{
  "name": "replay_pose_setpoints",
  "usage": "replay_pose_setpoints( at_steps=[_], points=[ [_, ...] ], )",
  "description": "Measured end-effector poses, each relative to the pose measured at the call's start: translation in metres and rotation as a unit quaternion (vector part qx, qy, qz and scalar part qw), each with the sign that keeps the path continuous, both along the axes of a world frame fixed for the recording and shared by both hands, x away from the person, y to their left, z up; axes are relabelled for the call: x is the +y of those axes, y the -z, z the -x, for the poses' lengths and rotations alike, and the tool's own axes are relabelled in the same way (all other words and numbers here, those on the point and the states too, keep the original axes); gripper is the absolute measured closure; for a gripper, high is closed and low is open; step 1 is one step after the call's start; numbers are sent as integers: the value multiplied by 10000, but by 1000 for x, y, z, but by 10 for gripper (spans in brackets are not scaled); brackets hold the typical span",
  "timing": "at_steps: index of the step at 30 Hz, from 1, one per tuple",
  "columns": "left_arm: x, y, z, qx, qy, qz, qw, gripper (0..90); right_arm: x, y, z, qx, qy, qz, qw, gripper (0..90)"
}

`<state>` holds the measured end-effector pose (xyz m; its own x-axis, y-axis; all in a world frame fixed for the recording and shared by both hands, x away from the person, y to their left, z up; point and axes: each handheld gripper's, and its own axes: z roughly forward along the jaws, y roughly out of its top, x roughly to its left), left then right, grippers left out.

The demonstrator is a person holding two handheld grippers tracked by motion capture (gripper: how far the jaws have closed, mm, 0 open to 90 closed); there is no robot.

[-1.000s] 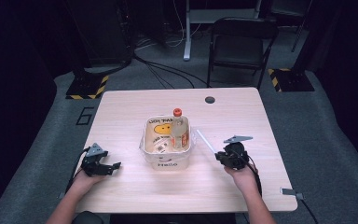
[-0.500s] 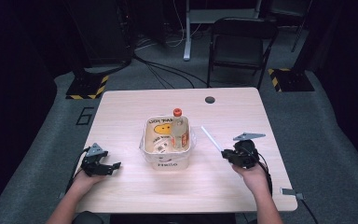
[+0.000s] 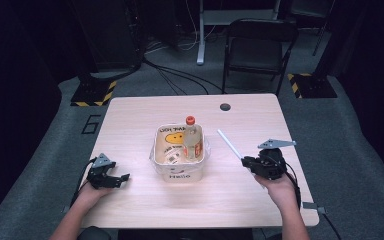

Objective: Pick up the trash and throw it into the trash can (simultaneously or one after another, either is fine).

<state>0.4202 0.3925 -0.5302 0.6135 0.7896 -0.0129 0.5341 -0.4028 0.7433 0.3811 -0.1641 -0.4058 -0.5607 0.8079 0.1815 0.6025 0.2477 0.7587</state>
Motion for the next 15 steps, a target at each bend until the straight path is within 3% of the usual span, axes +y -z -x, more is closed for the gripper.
replay_pose_setpoints(
  at_steps=[15],
  points=[
    [0,0,0,5,9,-13,10000,141,9,-28,19,-212,-381,-57,9990,799]
  ],
)
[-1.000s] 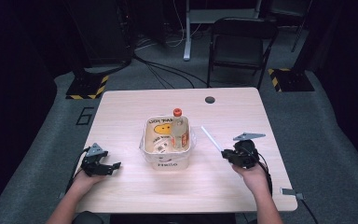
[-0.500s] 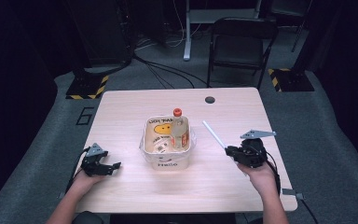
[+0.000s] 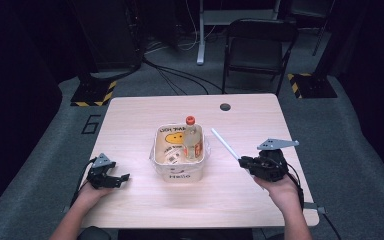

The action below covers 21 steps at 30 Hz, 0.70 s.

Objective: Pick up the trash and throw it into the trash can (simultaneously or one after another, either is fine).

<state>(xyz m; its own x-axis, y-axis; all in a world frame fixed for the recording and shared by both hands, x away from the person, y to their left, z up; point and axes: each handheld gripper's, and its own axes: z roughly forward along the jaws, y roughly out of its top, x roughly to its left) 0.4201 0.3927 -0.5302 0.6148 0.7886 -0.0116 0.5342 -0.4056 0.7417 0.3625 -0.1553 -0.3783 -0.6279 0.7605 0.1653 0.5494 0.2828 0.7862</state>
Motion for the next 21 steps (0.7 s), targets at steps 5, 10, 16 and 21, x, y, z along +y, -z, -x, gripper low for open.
replay_pose_setpoints(
  at_steps=[5,10,16,21],
  points=[
    [0,0,0,-13,-14,23,10000,141,5,-6,4,-60,-141,-46,9999,798],
    [0,0,0,-12,-10,16,10000,141,14,-5,4,-33,-247,-14,9997,798],
    [0,0,0,-3,-16,24,10000,141,21,0,3,38,-376,-22,9993,798],
    [0,0,0,-12,-15,21,10000,141,33,1,-1,53,-559,27,9984,798]
  ],
)
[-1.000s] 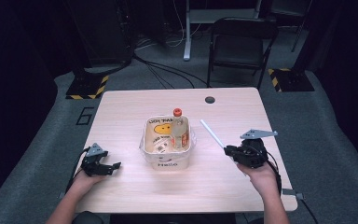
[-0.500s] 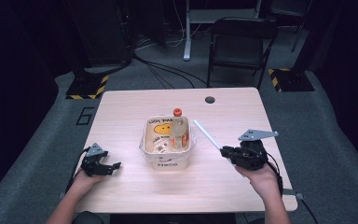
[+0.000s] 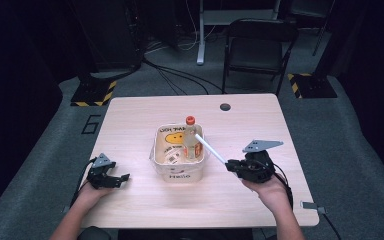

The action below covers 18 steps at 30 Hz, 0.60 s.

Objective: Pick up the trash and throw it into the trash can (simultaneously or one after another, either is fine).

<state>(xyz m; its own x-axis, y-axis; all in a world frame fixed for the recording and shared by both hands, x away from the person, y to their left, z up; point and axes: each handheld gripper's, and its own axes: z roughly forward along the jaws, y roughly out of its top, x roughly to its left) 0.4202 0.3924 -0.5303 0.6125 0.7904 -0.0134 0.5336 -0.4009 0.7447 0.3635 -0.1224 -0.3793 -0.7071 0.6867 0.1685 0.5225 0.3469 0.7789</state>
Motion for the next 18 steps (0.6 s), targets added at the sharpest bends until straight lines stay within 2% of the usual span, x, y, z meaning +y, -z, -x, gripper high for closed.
replay_pose_setpoints(
  at_steps=[10,18],
  points=[
    [0,0,0,0,-2,3,10000,141,22,-4,-11,-34,-244,15,9997,798],
    [0,0,0,1,1,2,10000,141,36,-6,-22,-2,-333,20,9994,798]
  ],
)
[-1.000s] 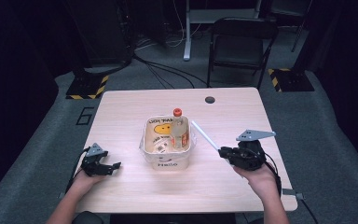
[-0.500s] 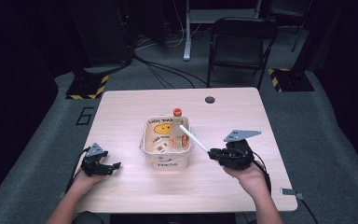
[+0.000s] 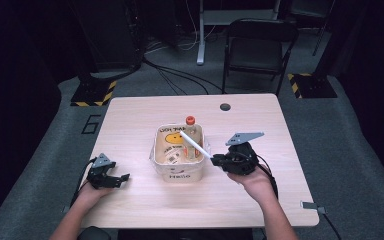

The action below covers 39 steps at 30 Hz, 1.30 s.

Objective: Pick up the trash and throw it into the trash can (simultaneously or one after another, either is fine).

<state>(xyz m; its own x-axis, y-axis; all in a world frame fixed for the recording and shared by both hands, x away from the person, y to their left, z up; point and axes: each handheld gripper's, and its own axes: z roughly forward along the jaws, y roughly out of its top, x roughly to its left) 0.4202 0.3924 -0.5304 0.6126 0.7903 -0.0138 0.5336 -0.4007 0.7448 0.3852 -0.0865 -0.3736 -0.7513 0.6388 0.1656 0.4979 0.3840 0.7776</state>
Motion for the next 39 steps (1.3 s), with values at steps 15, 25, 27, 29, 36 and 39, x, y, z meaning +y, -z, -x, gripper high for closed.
replay_pose_setpoints(
  at_steps=[15,25,27,29,36,39],
  points=[
    [0,0,0,-2,-1,0,10000,141,18,-2,-20,17,-129,144,9998,798],
    [0,0,0,-3,0,-3,10000,141,32,2,-35,138,-166,60,9997,797],
    [0,0,0,-3,0,-1,10000,141,35,3,-37,144,-192,56,9997,797],
    [0,0,0,-3,0,-3,10000,141,39,4,-38,163,-214,55,9996,796],
    [0,0,0,-1,0,0,10000,141,46,6,-42,228,-219,-30,9995,796],
    [0,0,0,-2,1,-1,10000,141,47,6,-44,291,-201,-76,9993,796]
  ],
)
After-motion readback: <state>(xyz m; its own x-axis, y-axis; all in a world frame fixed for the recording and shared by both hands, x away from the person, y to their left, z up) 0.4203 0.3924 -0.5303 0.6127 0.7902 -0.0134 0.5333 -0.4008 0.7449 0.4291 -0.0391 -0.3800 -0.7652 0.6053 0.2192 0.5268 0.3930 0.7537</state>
